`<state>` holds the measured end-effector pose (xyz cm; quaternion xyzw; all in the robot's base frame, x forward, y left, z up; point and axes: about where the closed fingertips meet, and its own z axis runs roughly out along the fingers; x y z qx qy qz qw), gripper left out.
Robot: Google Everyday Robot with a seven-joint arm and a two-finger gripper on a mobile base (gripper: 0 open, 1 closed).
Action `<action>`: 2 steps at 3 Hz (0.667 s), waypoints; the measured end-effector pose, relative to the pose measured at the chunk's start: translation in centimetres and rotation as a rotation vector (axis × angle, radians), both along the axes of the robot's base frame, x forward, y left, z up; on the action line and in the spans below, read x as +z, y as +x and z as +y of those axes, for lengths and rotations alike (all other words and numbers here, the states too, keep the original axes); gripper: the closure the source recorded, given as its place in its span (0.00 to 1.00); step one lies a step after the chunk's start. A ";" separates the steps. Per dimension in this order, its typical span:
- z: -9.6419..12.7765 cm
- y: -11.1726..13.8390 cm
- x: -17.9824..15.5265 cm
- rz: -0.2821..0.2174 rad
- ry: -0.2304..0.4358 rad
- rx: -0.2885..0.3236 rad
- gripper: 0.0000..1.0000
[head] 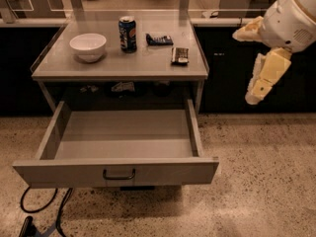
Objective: Place rxbar chocolate into top drawer
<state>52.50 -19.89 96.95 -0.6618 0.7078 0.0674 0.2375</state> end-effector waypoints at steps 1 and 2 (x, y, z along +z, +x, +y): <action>2.8 5.5 -2.2 0.073 0.119 0.086 0.00; 5.8 11.5 -3.7 0.094 0.216 0.074 0.00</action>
Offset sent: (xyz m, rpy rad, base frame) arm 0.2401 0.0653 0.0937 0.3653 -0.1530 0.0170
